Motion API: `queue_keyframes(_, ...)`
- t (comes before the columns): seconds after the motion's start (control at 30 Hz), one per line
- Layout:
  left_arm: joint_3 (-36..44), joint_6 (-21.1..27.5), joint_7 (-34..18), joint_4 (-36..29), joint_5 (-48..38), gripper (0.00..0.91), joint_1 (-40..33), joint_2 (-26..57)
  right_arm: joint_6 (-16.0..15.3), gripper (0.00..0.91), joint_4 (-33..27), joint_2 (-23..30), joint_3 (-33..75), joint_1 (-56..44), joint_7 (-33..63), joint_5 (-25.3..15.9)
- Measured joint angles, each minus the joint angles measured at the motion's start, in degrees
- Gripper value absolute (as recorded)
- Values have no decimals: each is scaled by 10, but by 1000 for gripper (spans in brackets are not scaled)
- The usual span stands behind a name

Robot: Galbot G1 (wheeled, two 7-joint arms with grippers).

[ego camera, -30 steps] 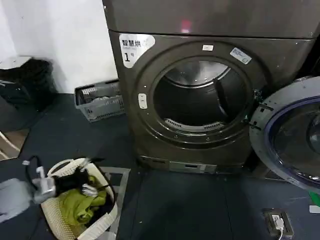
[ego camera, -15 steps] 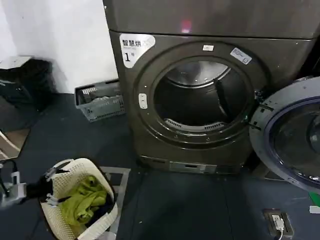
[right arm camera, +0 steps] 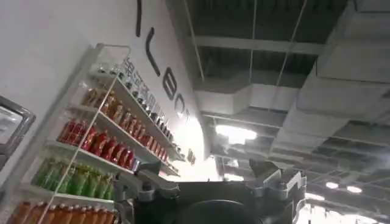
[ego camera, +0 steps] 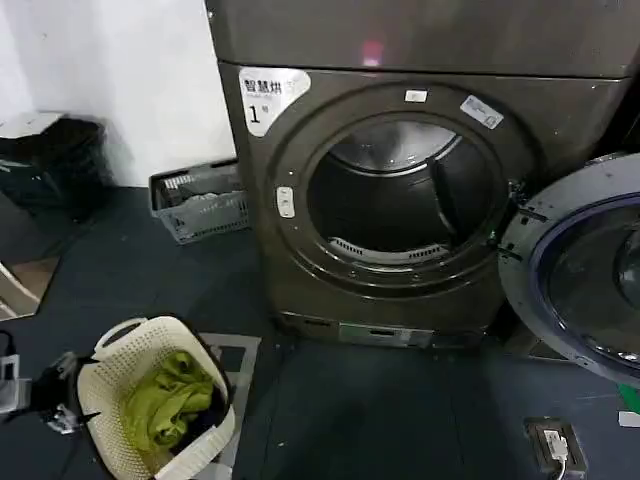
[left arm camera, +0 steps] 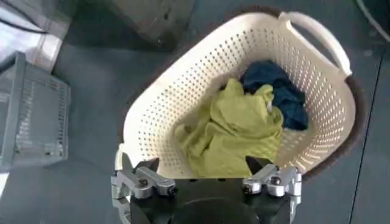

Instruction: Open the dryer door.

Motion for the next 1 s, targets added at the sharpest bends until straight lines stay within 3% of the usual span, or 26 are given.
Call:
queue_keyframes(0.17, 0, 5, 22, 7, 14, 907, 0, 3, 1, 907, -1, 4, 0, 0, 0, -1)
queue_keyframes(1.0, -3, 0, 17, 19, 16, 907, -2, 4, 3, 907, 1, 3, 3, -4, -3, -1)
